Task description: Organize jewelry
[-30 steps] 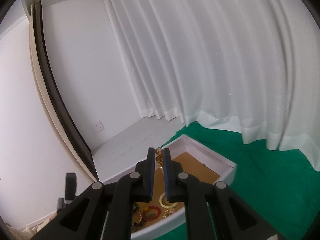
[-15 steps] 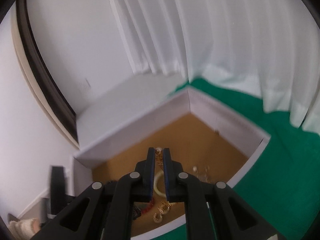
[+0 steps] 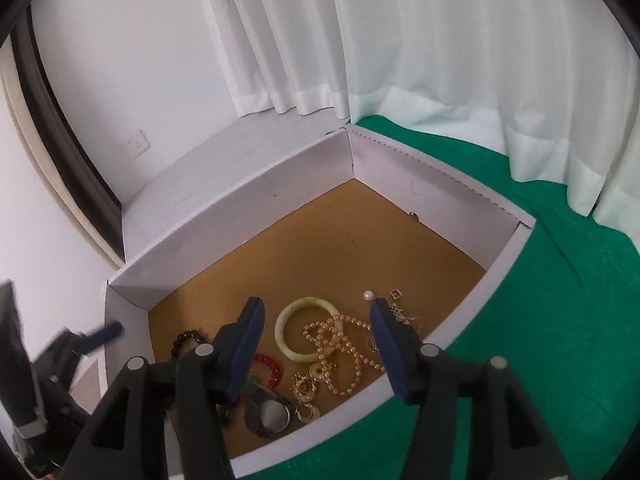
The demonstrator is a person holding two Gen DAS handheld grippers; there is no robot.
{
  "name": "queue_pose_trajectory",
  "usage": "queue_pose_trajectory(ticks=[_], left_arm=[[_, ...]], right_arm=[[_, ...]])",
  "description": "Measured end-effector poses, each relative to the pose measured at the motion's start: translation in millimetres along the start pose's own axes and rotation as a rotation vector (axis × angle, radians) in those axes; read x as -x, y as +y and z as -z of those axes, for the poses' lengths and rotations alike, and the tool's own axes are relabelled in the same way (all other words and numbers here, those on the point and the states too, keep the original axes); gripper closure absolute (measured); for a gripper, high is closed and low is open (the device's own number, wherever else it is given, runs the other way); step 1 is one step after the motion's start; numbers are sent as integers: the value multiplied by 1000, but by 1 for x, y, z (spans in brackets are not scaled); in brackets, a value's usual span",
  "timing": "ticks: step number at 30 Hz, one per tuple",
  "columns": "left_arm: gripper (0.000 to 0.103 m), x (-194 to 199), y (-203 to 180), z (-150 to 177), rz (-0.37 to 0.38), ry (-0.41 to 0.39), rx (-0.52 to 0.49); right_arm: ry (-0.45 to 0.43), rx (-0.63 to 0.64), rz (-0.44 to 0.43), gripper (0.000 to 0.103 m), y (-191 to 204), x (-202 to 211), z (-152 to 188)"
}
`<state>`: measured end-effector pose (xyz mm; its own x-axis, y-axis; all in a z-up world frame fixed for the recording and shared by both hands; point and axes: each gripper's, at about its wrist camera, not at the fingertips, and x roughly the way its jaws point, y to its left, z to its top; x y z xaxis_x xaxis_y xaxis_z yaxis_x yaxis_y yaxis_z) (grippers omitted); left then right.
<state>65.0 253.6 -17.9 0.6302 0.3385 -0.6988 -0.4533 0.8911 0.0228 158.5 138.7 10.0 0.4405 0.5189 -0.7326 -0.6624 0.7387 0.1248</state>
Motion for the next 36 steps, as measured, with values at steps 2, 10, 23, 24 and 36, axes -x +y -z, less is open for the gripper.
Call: queue_pose_trajectory(ticks=[2,10,23,24,36], left_arm=[[1,3,2,-2,-8,-2,3],[1,10,-4,9,-192,-37,-65],[1,7,8,11,-50,111,39],[1,6,11,11,-33,131,65],[1,12,31,6,-54,143,148]], right_arm=[[-1,12,5,37,4,2,2],[15,88,34,31,23,5,16],[80,131,126,19,41,-3,20],[83,132,129,19,42,-3,21],[110,143,146,18,54,-3,15]])
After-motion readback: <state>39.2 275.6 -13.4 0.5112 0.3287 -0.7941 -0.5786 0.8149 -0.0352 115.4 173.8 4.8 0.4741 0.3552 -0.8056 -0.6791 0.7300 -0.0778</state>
